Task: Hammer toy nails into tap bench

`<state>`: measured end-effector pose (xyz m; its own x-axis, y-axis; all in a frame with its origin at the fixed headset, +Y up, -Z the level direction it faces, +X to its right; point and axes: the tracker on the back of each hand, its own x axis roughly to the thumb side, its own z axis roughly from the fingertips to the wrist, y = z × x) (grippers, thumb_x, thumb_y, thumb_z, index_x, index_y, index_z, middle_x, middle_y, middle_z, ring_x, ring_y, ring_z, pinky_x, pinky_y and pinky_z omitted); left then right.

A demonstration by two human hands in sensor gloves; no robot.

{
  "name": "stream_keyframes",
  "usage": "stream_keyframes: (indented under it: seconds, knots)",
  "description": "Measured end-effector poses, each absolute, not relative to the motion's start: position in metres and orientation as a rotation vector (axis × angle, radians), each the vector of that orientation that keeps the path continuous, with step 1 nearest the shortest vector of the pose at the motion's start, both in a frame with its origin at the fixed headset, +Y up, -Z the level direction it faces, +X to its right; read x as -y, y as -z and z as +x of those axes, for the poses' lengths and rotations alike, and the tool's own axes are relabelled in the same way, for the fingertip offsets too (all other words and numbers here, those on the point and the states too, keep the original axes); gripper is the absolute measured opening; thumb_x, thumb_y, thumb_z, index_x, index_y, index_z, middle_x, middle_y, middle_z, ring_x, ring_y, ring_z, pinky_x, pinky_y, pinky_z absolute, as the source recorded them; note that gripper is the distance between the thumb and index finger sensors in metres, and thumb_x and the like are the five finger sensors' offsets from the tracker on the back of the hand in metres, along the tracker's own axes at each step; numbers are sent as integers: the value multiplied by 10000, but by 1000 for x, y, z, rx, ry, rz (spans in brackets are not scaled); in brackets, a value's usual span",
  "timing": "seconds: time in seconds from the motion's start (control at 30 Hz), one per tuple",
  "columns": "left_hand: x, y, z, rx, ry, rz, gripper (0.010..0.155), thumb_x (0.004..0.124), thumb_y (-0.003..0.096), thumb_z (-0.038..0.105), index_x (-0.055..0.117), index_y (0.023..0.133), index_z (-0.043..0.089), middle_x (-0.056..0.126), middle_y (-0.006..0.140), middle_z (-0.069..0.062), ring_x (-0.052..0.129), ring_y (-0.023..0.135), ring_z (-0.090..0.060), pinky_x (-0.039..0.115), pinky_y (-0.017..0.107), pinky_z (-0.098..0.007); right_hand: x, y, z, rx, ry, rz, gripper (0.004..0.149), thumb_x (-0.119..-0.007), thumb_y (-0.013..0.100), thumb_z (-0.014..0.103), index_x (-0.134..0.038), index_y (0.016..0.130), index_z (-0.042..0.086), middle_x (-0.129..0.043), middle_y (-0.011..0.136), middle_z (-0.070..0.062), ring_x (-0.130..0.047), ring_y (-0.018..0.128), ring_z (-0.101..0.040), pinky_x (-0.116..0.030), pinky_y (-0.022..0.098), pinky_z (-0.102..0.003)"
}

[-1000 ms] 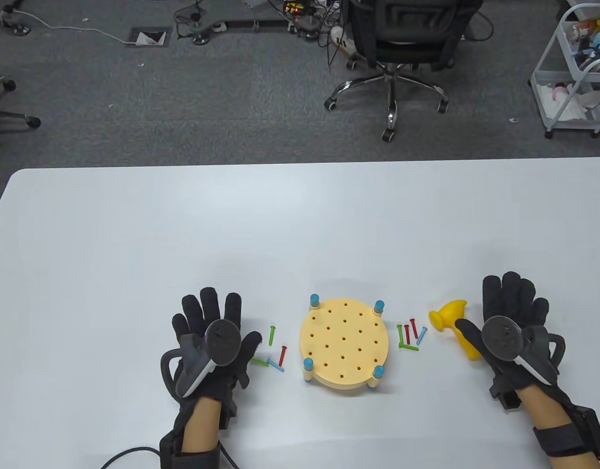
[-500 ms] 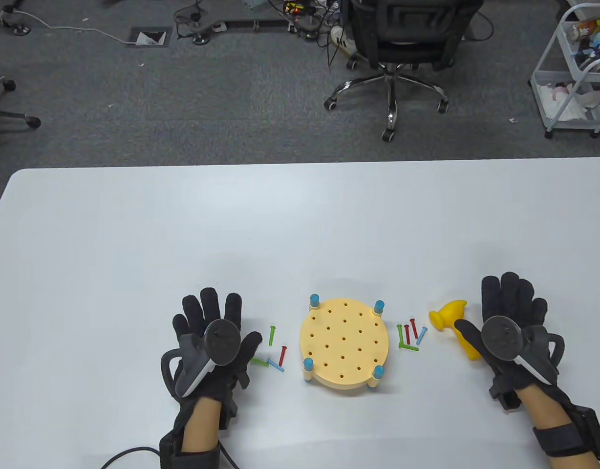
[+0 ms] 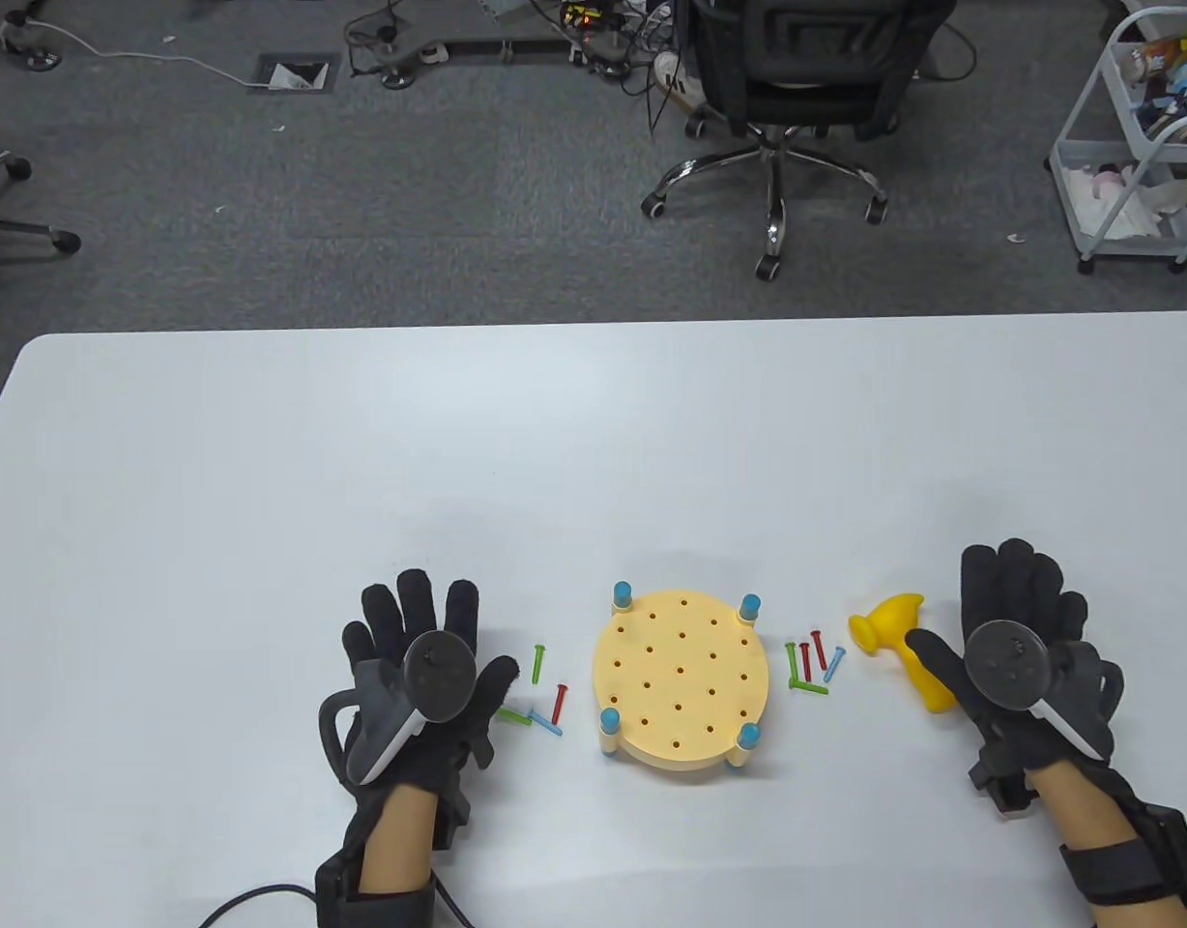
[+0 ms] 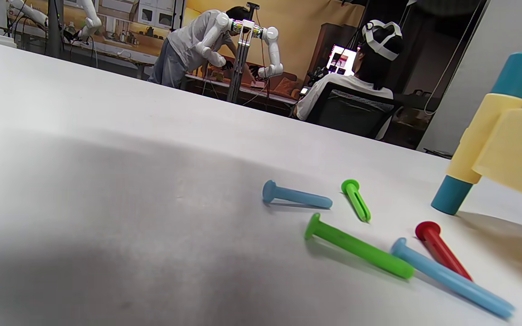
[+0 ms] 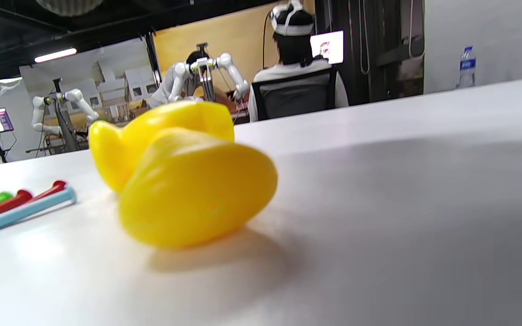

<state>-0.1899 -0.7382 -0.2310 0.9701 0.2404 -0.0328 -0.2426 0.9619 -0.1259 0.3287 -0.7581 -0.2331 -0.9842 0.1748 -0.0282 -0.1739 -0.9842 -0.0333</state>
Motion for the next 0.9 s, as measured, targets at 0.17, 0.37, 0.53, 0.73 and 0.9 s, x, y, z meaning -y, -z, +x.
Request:
stream_keyframes:
  seconds: [0.17,0.37,0.53,0.73,0.9]
  knots:
    - [736,230,-192,-26,-250,-122,811,568,399,639,160,1050,380,-112,1090,-11,-94,1004,-395,-4,687,-645,769,236,318,-178,-2930,-30,976,-497,422,666,-139,1118,83,-38,1126,-253,-55,1011,-557,-161,642,-744]
    - [736,230,-193,-32,-257,-132,812,569,399,639,160,1050,380,-110,1092,-14,-92,1005,-396,-4,686,-646,787,243,307,-344,-3023,-127,910,-544,435,628,-370,1111,43,-251,1141,-278,-222,1018,-578,-275,673,-724]
    - [736,231,-191,-21,-252,-132,811,570,399,638,164,1051,379,-102,1095,-17,-88,1006,-397,-2,687,-646,794,249,297,-475,-3095,-229,743,-531,514,546,-340,1081,106,-276,1143,-247,-285,1039,-543,-330,719,-681]
    - [742,233,-190,-23,-234,-160,808,575,399,633,176,1053,374,-65,1114,-30,-68,1015,-400,6,689,-649,778,247,309,-208,-2991,-285,614,-604,482,535,-523,974,176,-547,1094,-175,-592,1001,-468,-520,721,-616]
    - [752,239,-184,-22,-168,-238,769,632,430,551,253,1063,337,127,1175,-82,77,1054,-429,64,705,-667,728,224,335,320,-2656,-249,585,-713,397,537,-658,872,200,-878,810,-94,-992,608,-234,-798,540,-456]
